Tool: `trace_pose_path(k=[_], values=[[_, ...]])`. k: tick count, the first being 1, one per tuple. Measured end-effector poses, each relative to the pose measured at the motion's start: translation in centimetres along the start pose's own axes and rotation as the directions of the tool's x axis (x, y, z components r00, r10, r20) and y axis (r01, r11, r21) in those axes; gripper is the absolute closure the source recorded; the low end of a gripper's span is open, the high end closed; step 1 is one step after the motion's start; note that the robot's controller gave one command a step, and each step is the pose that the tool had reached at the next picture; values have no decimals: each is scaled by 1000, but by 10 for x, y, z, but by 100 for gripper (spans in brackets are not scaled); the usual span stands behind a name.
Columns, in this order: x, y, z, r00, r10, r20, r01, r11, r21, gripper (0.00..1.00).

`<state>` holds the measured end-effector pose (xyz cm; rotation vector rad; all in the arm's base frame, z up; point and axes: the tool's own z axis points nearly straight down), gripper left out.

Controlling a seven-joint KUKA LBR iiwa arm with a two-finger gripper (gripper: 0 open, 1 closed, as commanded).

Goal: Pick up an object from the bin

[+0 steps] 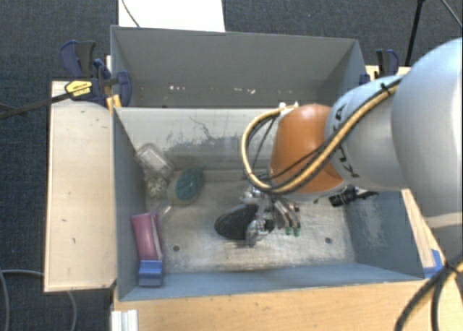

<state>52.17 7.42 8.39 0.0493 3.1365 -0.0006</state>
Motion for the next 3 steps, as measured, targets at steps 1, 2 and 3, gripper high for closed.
trace_pose_path(k=[1,2,3], values=[[-1,0,-33,1000,-6,0,6,1000,-1,100],[-3,0,-79,1000,-13,2,13,1000,-2,100],[-4,0,-97,1000,-19,0,19,1000,-1,100]])
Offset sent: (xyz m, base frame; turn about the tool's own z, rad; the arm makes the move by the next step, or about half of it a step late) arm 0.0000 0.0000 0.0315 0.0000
